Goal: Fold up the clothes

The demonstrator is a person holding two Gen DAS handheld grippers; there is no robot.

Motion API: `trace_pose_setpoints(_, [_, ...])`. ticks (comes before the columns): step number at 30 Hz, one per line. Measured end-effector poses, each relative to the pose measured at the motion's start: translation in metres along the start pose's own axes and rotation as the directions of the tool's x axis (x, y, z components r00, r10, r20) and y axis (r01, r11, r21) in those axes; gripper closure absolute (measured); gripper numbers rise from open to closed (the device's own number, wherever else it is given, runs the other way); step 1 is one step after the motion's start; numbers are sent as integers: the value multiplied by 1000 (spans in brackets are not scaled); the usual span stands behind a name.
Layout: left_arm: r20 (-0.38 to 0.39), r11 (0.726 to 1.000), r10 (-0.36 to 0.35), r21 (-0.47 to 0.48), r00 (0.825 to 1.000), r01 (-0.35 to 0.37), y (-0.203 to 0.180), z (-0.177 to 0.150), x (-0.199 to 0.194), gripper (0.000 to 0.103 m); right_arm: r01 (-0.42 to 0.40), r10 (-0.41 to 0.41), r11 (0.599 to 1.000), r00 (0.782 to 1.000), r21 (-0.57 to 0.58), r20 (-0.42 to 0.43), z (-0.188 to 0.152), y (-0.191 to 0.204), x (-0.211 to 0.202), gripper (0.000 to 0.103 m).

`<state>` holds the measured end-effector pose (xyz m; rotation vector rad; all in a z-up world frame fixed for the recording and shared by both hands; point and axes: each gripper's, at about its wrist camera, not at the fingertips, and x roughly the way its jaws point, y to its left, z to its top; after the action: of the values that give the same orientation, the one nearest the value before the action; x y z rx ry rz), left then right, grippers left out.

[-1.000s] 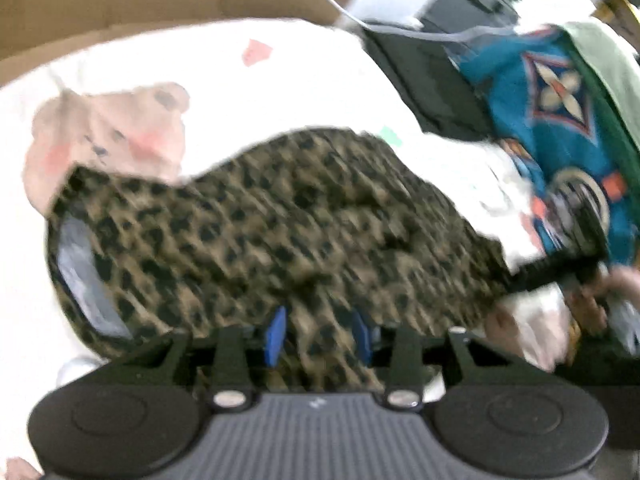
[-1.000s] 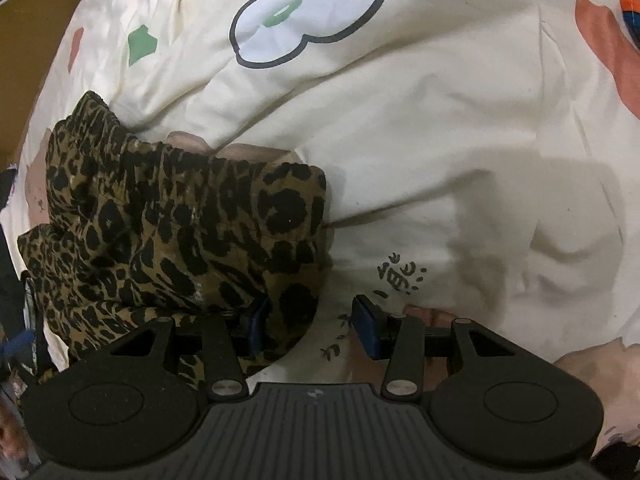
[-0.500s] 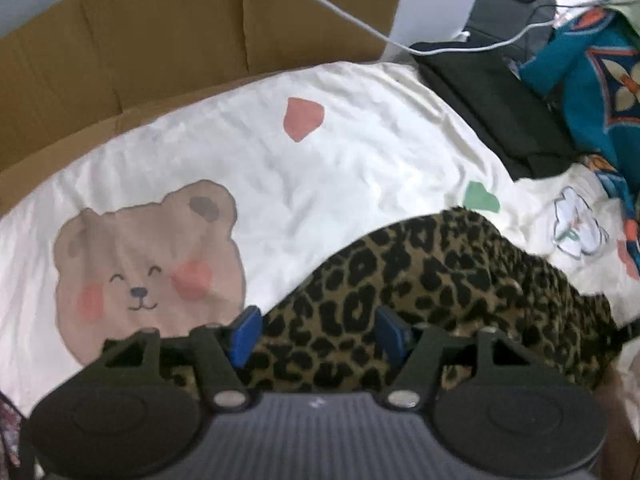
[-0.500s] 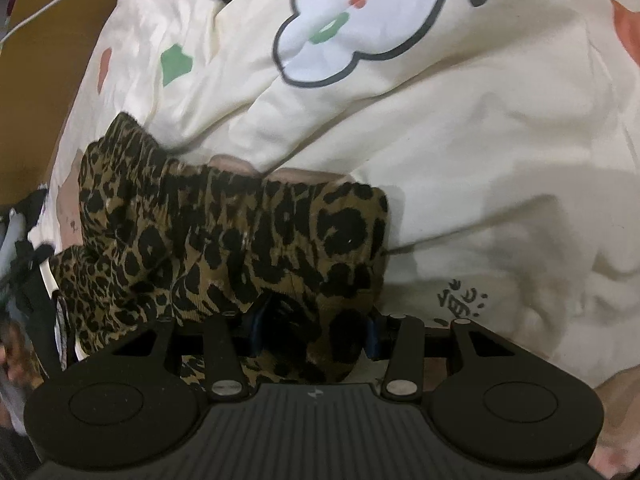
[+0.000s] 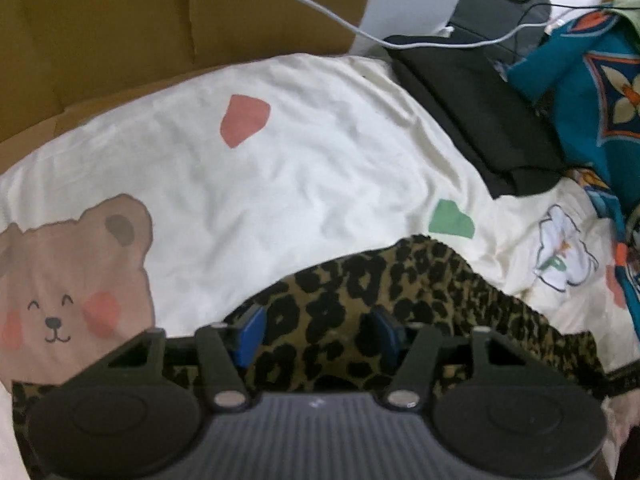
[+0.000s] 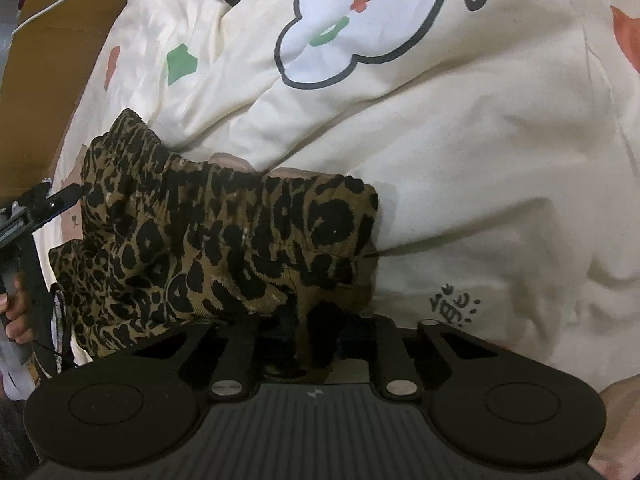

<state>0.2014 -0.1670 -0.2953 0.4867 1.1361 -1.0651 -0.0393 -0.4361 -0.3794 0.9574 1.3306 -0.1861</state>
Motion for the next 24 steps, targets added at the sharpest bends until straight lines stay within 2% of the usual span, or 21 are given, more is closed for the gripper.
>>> trace_pose_setpoints(6, [24, 1000, -27, 17, 999, 26, -1, 7, -3, 47, 8, -8, 1000, 1000, -8, -5, -1, 1, -1, 97])
trace_pose_setpoints(10, [72, 1000, -25, 18, 997, 24, 1, 17, -5, 47, 8, -8, 1000, 1000, -8, -5, -1, 0, -1, 97])
trace_pose_setpoints(14, [82, 999, -18, 40, 996, 14, -2, 29, 3, 48, 5, -5, 1000, 1000, -6, -7, -1, -2, -1, 95])
trace_pose_setpoints(18, [77, 999, -6, 52, 997, 2, -5, 37, 15, 51, 24, -24, 999, 1000, -39, -3, -1, 2, -2, 93])
trace_pose_setpoints(22, [42, 996, -47, 74, 998, 44, -8, 37, 29, 51, 20, -20, 999, 1000, -35, 1, 0, 1, -3, 89])
trace_pose_setpoints(24, [21, 995, -47, 92, 999, 45, -9, 32, 36, 51, 25, -24, 999, 1000, -27, 8, 1, 0, -5, 83])
